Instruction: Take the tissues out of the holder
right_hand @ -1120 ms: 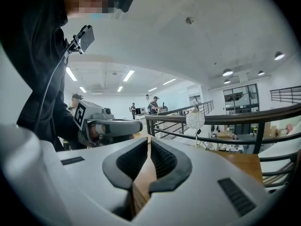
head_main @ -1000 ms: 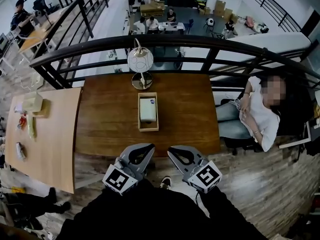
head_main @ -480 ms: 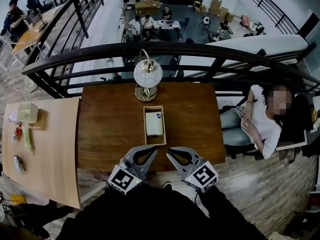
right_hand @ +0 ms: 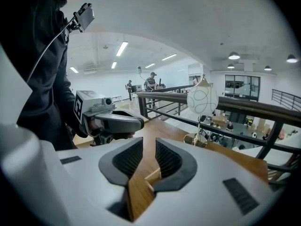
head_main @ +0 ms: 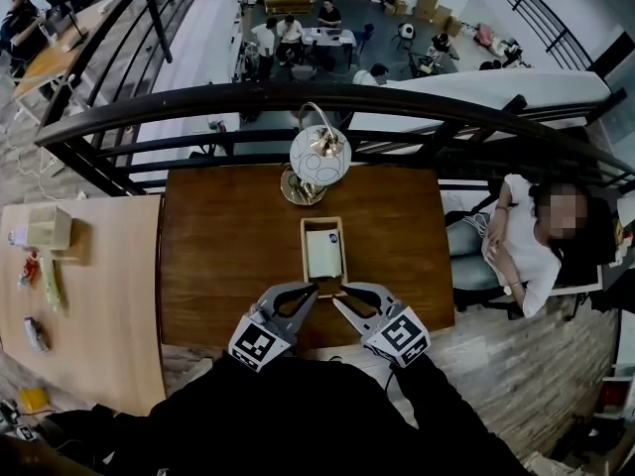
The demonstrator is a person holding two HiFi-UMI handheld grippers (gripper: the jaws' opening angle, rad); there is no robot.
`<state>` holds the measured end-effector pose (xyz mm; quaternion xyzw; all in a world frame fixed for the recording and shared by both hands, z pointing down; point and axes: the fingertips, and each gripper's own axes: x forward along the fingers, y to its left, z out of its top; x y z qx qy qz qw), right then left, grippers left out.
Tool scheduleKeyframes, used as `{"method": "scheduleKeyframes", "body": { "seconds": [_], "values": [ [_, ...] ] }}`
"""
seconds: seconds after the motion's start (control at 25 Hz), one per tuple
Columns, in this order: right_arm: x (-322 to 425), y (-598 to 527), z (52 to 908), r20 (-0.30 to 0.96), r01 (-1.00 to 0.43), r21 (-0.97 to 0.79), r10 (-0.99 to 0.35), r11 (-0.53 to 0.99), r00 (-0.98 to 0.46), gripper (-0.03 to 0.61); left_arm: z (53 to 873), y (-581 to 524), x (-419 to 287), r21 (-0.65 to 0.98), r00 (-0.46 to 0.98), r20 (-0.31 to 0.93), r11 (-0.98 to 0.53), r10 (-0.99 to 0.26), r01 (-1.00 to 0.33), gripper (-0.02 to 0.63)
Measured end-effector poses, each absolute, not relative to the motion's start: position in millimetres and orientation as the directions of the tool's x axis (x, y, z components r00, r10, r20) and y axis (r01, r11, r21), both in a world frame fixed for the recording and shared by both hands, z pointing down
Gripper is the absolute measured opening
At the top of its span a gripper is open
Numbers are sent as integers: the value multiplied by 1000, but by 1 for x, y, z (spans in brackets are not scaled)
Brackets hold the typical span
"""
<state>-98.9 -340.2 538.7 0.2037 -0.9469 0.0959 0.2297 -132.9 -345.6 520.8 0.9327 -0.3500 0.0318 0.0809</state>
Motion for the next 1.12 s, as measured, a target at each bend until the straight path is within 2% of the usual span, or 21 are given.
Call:
{"method": "scheduleKeyframes", "body": {
  "seconds": [0.36, 0.72, 1.12],
  "values": [
    [-111, -359, 575, 576, -435, -63, -323, 898, -751, 100, 550, -357, -149, 149, 778, 144, -764, -612, -628, 9],
    [-104, -382, 617, 696, -327, -25, -219, 945, -684, 162, 573, -375, -144, 153, 755, 169, -739, -634, -656, 9],
    [-102, -409, 682, 865, -96, 20, -65, 995, -497, 365, 599, -397, -141, 167, 709, 208, -690, -674, -704, 9]
  ]
}}
